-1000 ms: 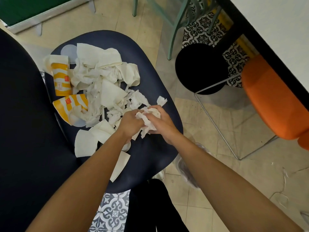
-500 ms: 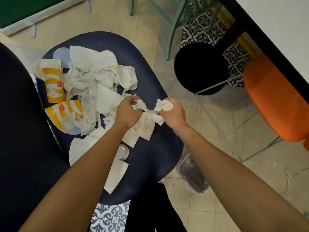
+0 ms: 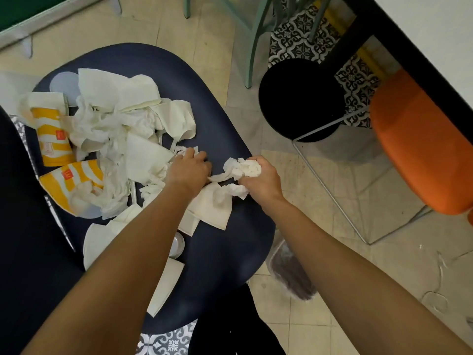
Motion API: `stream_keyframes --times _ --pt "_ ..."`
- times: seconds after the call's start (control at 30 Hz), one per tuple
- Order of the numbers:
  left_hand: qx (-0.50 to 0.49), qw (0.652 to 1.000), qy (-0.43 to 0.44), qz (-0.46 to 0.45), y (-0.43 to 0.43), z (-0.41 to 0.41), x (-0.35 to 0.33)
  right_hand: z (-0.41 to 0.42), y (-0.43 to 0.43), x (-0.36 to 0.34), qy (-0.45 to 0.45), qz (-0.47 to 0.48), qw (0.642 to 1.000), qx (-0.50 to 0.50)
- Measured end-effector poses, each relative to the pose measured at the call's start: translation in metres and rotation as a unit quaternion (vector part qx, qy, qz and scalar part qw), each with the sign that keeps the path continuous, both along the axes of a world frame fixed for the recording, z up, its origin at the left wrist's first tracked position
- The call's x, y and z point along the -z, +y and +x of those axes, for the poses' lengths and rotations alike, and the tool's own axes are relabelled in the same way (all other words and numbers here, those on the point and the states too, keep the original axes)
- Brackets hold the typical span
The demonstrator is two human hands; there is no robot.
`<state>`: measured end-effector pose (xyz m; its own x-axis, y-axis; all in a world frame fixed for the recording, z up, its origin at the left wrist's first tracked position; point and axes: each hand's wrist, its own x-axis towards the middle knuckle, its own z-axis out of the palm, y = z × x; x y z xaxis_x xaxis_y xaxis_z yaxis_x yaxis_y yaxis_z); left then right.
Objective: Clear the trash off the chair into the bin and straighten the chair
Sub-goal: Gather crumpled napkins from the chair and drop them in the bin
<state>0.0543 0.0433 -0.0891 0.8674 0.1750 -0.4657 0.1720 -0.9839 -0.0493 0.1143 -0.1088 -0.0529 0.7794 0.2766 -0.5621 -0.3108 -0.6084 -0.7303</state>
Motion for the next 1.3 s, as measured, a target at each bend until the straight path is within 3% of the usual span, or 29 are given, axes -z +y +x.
stream_keyframes --times 0.13,0.23,0.37,0.53,0.67,0.77,0.83,0.93,1.03,1.13,1.3 --pt "-0.058 0.995 -0.054 -0.068 -0.001 0.001 -0.005 -0.001 0.001 0.0 0.001 0.008 1.0 -0.004" --pt "-0.136 0.97 -0.12 -0.163 -0.001 -0.004 -0.018 -0.002 0.002 -0.003 0.004 0.01 1.0 0.003" --pt "-0.164 0.93 -0.228 -0.238 -0.002 -0.015 -0.04 -0.004 0.003 -0.011 -0.004 0.023 1.0 0.011" --pt "-0.254 0.891 -0.243 -0.288 -0.011 -0.027 -0.067 -0.009 -0.002 -0.022 -0.019 0.029 0.999 0.022" --pt "-0.389 0.795 -0.235 -0.402 -0.033 -0.036 -0.08 -0.019 -0.01 -0.029 0.002 0.052 0.997 0.049" --pt "-0.419 0.729 -0.213 -0.498 -0.057 -0.043 -0.083 -0.029 -0.019 -0.034 0.032 0.064 0.994 0.077" --pt "-0.424 0.704 -0.195 -0.536 -0.075 -0.047 -0.083 -0.034 -0.028 -0.039 0.063 0.088 0.989 0.097" --pt "-0.41 0.705 -0.155 -0.557 -0.107 -0.049 -0.085 -0.039 -0.051 -0.05 0.138 0.188 0.963 0.135" --pt "-0.411 0.683 -0.142 -0.587 -0.134 -0.049 -0.084 -0.041 -0.08 -0.053 0.183 0.249 0.942 0.133" --pt "-0.425 0.662 -0.127 -0.604 -0.158 -0.048 -0.077 -0.044 -0.108 -0.05 0.125 0.164 0.976 0.071" --pt "-0.405 0.678 -0.093 -0.606 -0.202 -0.053 -0.054 -0.058 -0.154 -0.038 -0.004 0.029 0.998 0.052"
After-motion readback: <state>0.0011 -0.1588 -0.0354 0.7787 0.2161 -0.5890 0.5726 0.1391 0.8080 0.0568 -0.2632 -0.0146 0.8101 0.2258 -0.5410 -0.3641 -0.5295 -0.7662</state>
